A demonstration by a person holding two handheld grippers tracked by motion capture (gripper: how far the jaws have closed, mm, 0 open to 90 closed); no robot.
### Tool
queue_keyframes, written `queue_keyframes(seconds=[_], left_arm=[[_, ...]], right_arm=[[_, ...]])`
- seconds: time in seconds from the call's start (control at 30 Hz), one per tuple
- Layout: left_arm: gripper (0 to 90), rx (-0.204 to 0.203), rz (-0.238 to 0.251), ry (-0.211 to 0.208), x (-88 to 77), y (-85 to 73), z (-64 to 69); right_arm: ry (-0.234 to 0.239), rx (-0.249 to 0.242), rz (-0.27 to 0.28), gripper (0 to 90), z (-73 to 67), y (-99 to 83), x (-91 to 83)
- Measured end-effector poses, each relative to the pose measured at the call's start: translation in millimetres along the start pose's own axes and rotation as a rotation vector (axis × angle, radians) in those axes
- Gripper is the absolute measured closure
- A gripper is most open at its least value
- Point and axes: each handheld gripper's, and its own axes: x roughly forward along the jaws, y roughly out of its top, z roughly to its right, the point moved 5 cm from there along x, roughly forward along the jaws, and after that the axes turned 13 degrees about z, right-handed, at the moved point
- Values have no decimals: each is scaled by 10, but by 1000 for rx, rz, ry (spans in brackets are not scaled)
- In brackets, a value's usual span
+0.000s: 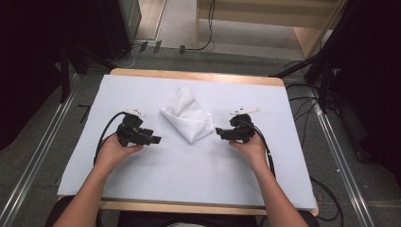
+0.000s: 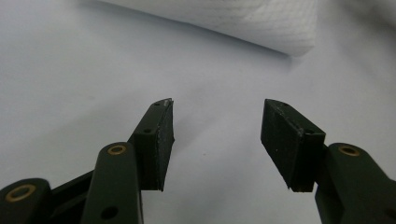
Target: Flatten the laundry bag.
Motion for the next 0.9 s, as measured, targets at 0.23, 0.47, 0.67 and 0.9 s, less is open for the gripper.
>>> queue_keyframes(seconds=[0.23, 0.47, 0.67, 0.9], left_arm=[[434, -22, -11, 43, -15, 9, -88], [414, -7, 6, 36, 16, 21, -104], [413, 8, 10, 33, 9, 40, -111], [399, 1, 17, 37, -5, 40, -133]], right_arm=[[19, 21, -8, 333, 11, -5, -9], [33, 32, -29, 348, 6, -34, 10], [39, 34, -39, 354, -5, -45, -3], [38, 21, -40, 364, 1, -41, -13]])
